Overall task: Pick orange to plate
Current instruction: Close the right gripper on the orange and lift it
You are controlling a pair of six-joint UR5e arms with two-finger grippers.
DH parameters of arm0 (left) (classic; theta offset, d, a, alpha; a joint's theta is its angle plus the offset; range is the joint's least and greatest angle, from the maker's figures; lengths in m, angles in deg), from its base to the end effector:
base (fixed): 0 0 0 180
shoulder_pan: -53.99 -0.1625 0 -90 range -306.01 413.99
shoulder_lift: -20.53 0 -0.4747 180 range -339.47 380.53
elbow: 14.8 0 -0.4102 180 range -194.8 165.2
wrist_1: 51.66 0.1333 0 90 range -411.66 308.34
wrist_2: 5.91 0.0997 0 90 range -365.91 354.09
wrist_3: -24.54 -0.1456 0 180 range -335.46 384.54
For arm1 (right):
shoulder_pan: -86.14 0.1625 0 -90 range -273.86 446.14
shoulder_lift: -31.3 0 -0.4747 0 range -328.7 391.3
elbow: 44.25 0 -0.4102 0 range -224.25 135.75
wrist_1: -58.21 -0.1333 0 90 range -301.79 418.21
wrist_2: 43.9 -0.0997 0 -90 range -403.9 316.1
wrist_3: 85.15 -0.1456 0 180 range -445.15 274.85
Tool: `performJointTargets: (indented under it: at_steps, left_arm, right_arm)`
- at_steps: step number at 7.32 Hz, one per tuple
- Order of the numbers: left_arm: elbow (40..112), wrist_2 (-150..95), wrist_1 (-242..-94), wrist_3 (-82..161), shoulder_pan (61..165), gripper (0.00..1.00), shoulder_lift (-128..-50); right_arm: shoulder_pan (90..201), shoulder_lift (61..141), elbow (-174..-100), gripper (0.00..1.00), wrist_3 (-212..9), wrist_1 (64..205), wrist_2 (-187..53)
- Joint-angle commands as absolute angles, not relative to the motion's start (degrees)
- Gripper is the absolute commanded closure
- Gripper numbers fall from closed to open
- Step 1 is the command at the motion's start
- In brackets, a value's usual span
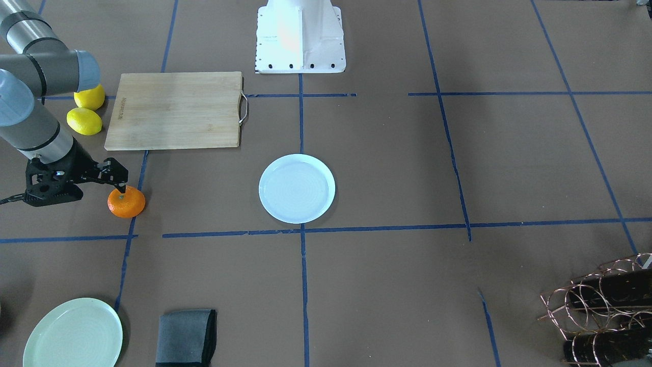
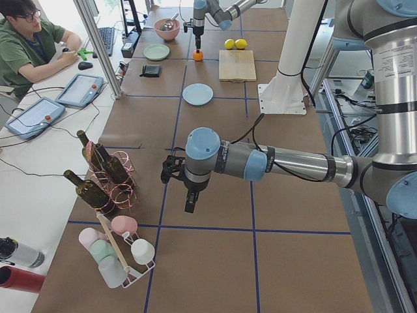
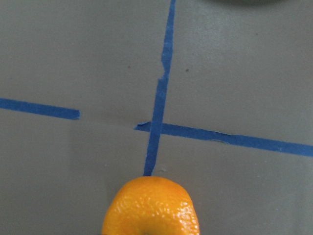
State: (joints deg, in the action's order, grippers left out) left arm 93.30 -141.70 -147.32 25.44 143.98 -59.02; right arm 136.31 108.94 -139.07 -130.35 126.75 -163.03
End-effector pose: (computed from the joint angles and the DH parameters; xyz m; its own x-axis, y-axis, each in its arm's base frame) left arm -0.0289 -0.4408 0.6506 0.6972 0.1498 -0.7011 0.0108 0.9756 0.2192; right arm -0.3689 -0.5398 0.5421 0.6905 -0.1331 0.7110 0.0147 0.9853 0.1702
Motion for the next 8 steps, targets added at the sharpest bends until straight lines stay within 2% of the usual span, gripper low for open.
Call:
performJointTargets:
  at_steps: [1, 6, 7, 8]
  left_arm:
    - [93.39, -141.70, -147.37, 25.42, 143.99, 0.00, -59.02]
    - [93.57, -141.70, -147.37, 25.42, 144.26, 0.00, -59.02]
    - [93.39, -141.70, -147.37, 25.42, 144.26, 0.00, -59.02]
    - [93.39, -141.70, -147.37, 25.42, 144.26, 0.00, -59.02]
  right_arm:
    - [135.27, 108.47, -138.73, 0.00, -131.91, 126.24, -162.30]
    - [131.85, 108.38, -136.09, 0.02, -132.00, 126.15, -159.39]
    - [131.93, 106.90, -136.53, 0.73, -132.44, 126.93, -160.09]
    - [131.93, 105.32, -136.62, 1.00, -132.53, 127.20, -160.09]
